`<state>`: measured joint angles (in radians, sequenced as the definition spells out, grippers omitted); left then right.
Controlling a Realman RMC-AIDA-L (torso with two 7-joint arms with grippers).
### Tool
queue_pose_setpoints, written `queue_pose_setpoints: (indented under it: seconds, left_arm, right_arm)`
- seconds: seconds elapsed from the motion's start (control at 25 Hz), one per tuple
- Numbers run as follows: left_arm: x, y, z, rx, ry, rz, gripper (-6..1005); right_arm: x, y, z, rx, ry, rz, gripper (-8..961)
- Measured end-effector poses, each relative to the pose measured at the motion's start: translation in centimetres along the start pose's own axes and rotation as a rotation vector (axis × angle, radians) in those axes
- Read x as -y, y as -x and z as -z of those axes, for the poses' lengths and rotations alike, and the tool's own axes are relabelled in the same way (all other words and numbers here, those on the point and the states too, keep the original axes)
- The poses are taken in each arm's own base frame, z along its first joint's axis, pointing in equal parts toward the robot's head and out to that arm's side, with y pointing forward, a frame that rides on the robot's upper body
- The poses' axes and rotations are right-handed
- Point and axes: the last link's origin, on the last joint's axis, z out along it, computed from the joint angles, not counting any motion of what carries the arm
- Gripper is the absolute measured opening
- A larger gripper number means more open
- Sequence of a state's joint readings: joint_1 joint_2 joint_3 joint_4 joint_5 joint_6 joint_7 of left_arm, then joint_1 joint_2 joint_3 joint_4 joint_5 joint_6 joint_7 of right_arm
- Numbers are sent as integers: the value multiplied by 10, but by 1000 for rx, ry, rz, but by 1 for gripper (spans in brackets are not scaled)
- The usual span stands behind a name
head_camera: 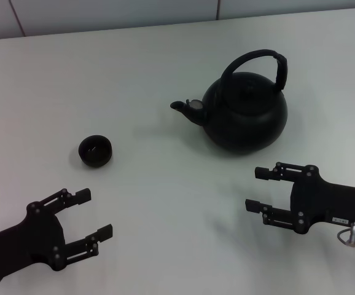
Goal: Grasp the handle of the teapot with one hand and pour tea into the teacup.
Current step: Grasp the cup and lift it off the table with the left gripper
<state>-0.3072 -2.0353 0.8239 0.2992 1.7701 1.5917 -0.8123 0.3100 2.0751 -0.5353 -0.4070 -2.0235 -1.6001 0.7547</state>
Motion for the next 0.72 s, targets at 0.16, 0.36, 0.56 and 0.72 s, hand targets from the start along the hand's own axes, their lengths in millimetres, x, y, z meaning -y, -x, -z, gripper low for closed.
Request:
queue_pose_setpoints:
  seconds: [0.16, 0.36, 0.56, 0.72]
  left_arm:
    - [1, 0, 0, 2, -4, 1, 812]
    - [1, 0, 0, 2, -8, 2, 812]
    - [1, 0, 0, 0, -10, 2, 812]
    - [5, -3, 0, -23, -39, -2, 813]
  right_arm:
    - [0, 0, 0, 0, -1, -1, 639]
    - [0, 0, -1, 1, 1, -3, 639]
    - [0, 0, -1, 1, 0, -3, 639]
    - [-1, -1, 0, 4, -3, -6, 638]
